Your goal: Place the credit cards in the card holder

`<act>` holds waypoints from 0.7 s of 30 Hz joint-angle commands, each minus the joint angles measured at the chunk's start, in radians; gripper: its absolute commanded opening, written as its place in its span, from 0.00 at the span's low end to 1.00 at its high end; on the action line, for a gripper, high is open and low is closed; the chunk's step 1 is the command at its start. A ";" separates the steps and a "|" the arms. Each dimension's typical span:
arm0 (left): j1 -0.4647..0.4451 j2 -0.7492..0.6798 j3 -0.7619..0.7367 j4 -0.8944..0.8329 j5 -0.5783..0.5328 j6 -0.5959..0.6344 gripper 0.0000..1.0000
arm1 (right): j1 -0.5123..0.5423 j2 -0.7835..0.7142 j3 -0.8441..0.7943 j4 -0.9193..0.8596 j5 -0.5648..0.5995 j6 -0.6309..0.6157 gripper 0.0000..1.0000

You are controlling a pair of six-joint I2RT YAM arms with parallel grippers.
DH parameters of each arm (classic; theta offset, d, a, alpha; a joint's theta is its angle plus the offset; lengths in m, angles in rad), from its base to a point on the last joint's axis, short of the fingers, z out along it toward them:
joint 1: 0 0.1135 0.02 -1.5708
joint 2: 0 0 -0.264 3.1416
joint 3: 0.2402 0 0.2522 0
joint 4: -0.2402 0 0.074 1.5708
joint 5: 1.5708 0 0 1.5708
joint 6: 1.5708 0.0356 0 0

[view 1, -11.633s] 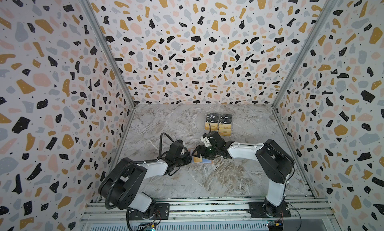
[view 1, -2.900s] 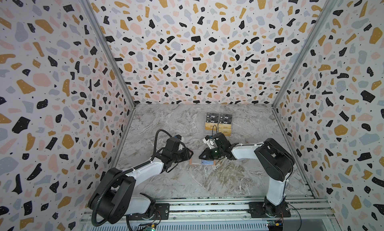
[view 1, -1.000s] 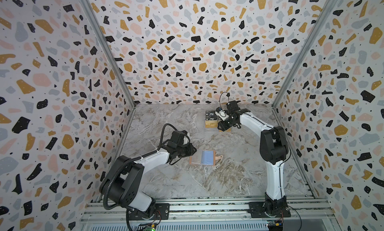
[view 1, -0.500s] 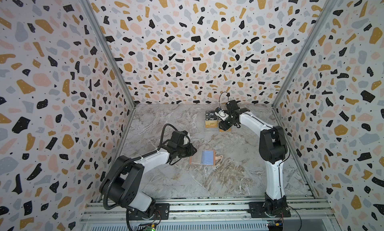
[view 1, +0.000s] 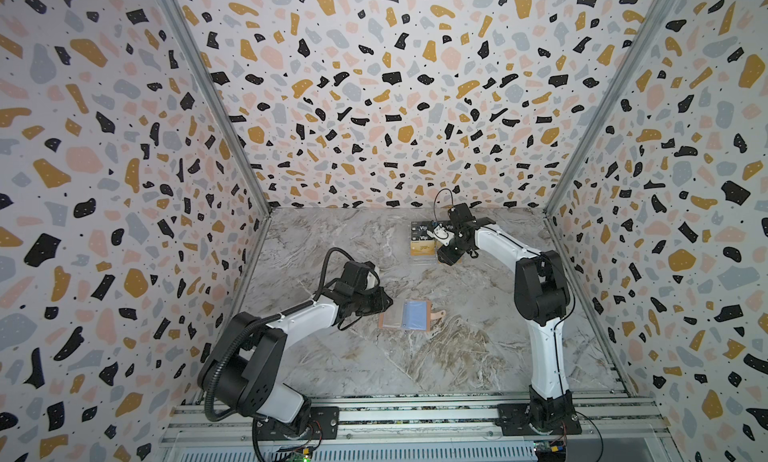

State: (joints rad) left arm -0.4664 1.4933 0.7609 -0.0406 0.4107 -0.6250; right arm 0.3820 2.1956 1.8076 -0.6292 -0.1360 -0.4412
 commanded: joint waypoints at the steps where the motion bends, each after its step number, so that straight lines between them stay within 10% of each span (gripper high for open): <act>1: 0.006 0.014 0.053 -0.020 0.015 0.028 0.22 | 0.005 -0.019 -0.009 -0.008 0.017 -0.034 0.53; 21: 0.006 0.003 0.069 -0.050 -0.003 0.037 0.22 | 0.012 -0.125 -0.141 0.050 -0.022 -0.145 0.50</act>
State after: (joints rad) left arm -0.4656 1.5040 0.8032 -0.0807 0.4099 -0.6094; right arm 0.3885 2.1265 1.6611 -0.5781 -0.1425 -0.5617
